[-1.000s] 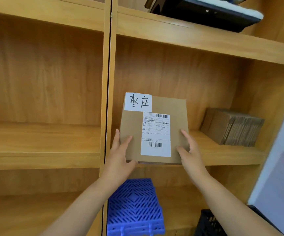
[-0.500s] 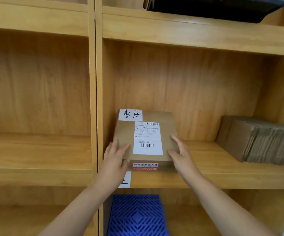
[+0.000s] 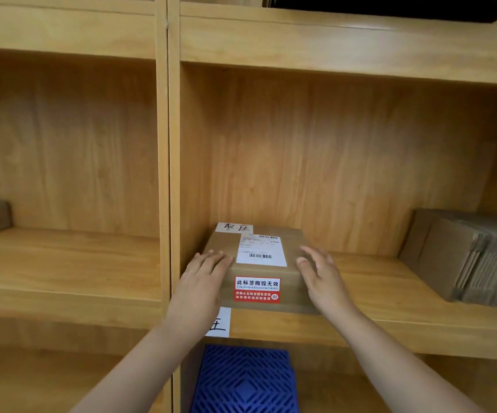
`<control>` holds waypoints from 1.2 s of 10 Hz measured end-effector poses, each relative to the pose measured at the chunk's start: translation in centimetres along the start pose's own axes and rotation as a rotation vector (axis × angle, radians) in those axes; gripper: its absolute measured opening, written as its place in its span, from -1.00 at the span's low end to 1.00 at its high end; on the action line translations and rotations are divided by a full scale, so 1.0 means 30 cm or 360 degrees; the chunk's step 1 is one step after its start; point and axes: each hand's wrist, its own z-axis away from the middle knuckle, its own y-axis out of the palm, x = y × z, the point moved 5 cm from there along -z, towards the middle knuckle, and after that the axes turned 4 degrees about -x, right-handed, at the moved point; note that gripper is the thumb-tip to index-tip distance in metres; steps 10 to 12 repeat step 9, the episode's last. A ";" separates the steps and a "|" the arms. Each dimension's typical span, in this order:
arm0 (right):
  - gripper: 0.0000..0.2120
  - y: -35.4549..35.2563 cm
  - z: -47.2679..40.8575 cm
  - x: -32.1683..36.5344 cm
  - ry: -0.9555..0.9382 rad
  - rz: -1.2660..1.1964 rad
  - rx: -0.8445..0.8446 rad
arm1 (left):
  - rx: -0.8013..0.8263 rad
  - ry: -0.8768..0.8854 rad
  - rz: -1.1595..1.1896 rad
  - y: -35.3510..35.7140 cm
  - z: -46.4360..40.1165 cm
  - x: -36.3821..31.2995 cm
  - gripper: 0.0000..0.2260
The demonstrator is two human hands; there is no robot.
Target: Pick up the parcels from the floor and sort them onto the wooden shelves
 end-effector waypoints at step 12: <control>-0.28 0.023 0.143 0.059 -0.0022 0.0733 0.0022 | 0.0190 0.0077 -0.0222 -0.079 0.074 0.032 -0.21</control>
